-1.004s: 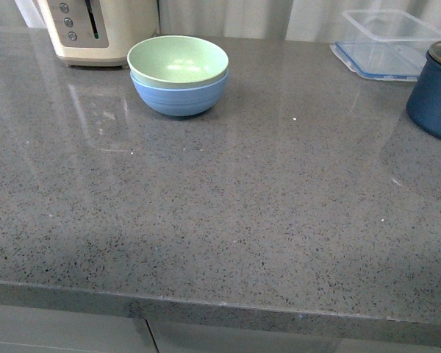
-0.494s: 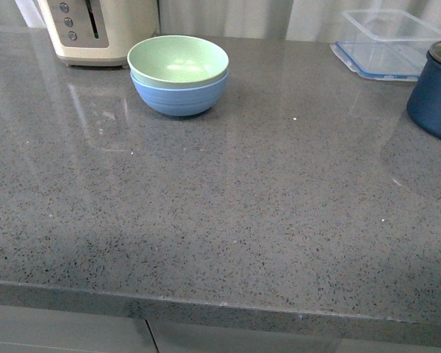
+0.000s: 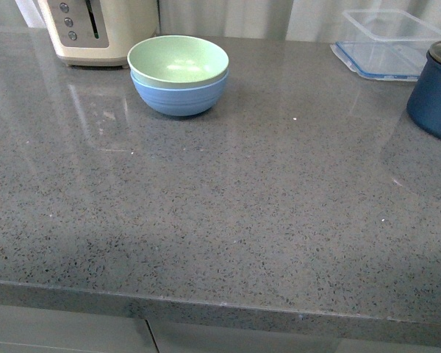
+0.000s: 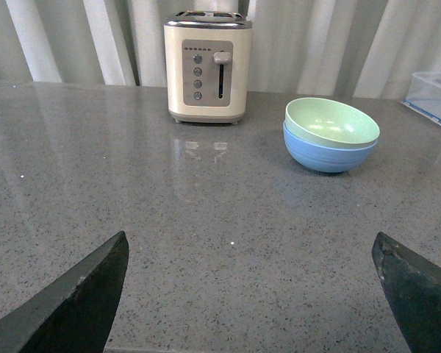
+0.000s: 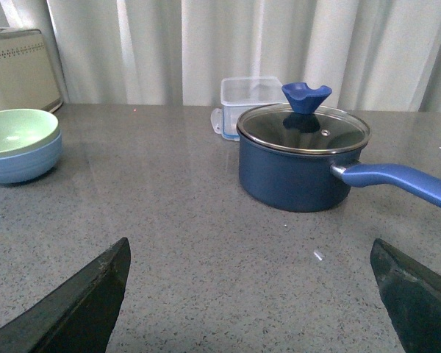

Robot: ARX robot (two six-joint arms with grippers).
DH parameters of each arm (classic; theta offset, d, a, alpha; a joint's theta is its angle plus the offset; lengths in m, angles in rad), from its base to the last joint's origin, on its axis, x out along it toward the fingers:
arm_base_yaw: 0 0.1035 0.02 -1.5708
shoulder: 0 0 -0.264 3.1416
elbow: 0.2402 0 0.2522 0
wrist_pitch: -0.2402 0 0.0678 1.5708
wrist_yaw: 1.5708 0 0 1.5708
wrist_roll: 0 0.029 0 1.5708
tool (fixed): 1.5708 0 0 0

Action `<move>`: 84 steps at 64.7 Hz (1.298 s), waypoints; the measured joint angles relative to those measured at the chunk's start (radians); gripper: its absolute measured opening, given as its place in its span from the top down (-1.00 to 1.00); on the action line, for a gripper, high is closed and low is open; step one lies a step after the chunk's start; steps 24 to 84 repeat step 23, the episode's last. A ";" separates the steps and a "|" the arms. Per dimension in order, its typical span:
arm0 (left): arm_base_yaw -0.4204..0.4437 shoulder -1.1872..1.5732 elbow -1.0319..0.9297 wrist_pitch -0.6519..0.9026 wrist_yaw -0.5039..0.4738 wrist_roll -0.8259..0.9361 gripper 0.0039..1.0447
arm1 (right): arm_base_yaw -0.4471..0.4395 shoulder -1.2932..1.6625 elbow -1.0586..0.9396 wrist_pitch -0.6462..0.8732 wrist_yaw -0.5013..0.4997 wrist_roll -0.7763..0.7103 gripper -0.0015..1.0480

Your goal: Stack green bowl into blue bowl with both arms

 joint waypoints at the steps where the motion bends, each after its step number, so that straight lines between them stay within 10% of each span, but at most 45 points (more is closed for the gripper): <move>1: 0.000 0.000 0.000 0.000 0.000 0.000 -0.88 | 0.000 0.000 0.000 0.000 0.000 0.000 -0.81; 84: 0.000 0.000 0.000 0.000 0.000 0.000 -0.88 | 0.000 0.000 0.000 0.000 0.000 0.000 -0.81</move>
